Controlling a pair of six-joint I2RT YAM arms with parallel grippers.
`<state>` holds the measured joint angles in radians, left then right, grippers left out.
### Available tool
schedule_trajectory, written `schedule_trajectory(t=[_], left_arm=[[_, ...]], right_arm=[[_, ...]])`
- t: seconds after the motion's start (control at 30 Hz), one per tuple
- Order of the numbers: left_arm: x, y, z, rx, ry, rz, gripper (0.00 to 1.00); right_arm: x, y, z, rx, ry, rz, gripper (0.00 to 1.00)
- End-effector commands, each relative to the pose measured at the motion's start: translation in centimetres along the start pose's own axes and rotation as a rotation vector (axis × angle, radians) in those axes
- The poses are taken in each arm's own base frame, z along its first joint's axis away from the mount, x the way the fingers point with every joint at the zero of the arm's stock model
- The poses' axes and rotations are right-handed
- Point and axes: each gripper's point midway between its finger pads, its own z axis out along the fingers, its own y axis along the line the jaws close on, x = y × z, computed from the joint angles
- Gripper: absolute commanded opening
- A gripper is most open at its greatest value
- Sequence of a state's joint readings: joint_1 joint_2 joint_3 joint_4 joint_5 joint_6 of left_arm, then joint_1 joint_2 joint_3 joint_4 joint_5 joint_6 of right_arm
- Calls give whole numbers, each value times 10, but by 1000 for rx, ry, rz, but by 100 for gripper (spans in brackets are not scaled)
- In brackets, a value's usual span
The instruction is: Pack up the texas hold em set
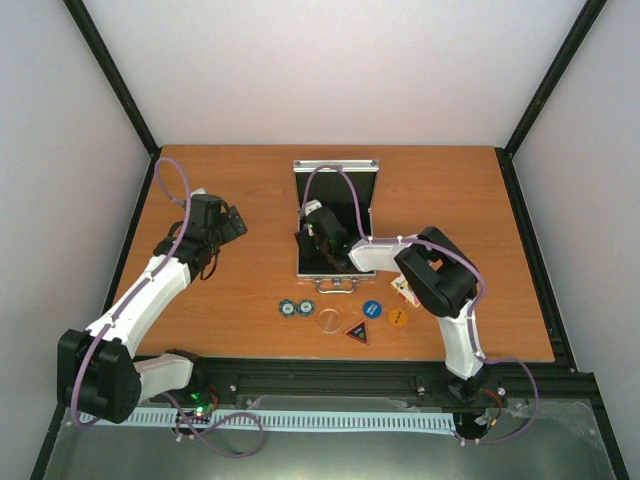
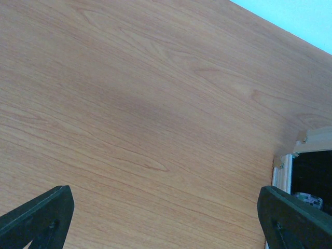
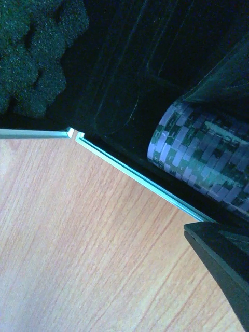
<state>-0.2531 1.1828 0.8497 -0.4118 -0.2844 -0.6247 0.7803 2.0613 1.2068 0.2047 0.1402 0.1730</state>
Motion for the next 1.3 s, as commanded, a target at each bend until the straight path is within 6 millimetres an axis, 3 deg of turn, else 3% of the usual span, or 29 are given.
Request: schedule_trajectory(t=[0.0, 0.2, 0.3, 0.4, 0.5, 0.67, 0.87, 1.27], left_arm=[[-5, -1, 0, 6, -18, -7, 100], [-6, -1, 0, 8, -20, -11, 100], [-5, -2, 0, 8, -18, -11, 100], [-6, -2, 1, 8, -19, -10, 100], [-5, -1, 1, 4, -18, -9, 100], [-6, -1, 0, 5, -22, -15, 100], [-5, 0, 0, 7, -23, -16, 100], [-4, 0, 0, 6, -21, -21, 100]], right_arm=[[-16, 8, -20, -32, -12, -4, 64], [-49, 9, -68, -60, -78, -10, 66], [-53, 12, -84, -82, -64, -26, 67], [-42, 23, -92, -155, -8, -21, 68], [-22, 40, -98, -267, 70, 6, 84], [10, 63, -108, -469, 175, 80, 94], [22, 74, -102, -632, 235, 163, 100], [27, 68, -79, -644, 267, 198, 100]])
